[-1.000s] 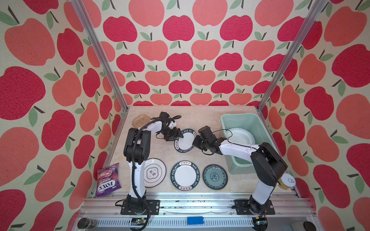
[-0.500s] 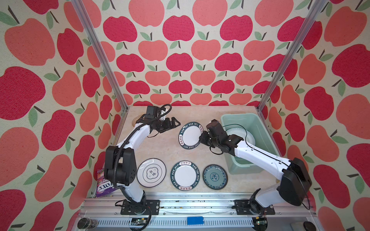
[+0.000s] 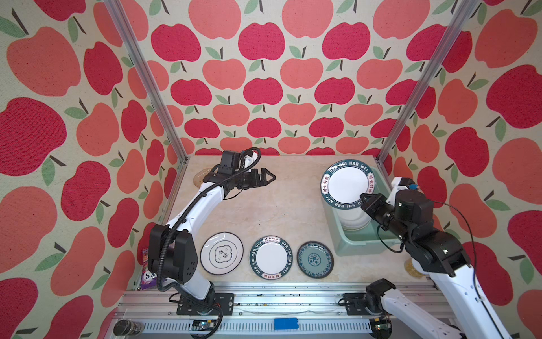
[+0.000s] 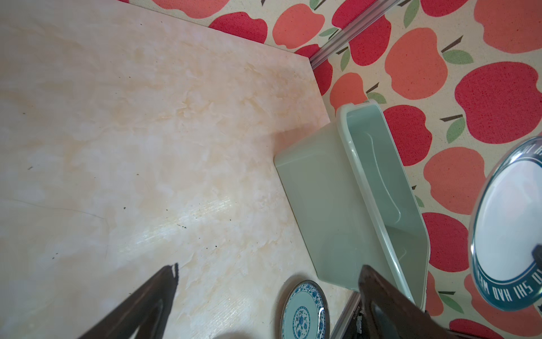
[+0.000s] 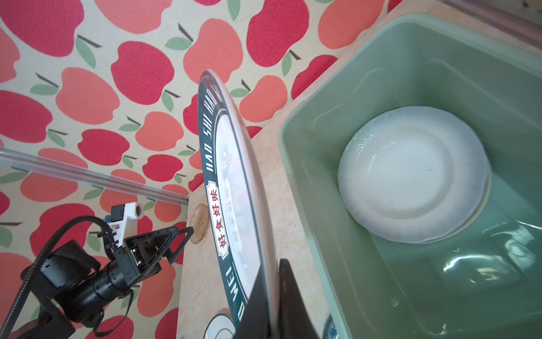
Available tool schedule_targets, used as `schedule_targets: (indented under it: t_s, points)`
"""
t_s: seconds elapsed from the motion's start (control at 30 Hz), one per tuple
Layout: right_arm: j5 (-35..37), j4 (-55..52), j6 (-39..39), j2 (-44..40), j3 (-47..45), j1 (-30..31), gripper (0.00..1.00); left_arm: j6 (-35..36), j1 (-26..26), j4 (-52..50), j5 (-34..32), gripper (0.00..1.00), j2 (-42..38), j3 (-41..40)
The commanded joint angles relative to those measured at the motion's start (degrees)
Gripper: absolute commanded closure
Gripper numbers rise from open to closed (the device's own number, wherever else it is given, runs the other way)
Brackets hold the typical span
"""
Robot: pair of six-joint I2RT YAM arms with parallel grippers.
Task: Place the plates into the plastic bin on the countertop
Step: Place the plate in the plastic bin.
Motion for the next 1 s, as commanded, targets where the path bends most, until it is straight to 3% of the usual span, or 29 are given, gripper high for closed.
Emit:
schedule_targets:
  t_s: [0.0, 0.13, 0.33, 0.97]
  points:
    - [-7.13, -8.46, -2.09, -0.78, -0.8, -7.94, 1.0, -0.7, -3.03, -2.37, -0.19, 0.01, -1.02, 1.11]
    - [-14.48, -6.28, -0.36, -0.81, -3.69, -16.42, 1.0, -0.49, -7.21, -3.3, -0.23, 0.01, -1.25, 1.05]
    - [-19.46, 1.31, 3.57, 0.86, -9.41, -22.2, 1.0, -1.07, -11.0, -3.06, -0.41, 0.01, -2.51, 0.07]
    - [-30.02, 8.23, 0.93, 6.98, -19.13, -36.22, 1.0, 0.07, -13.01, -5.2, -0.2, 0.01, -0.63, 3.33]
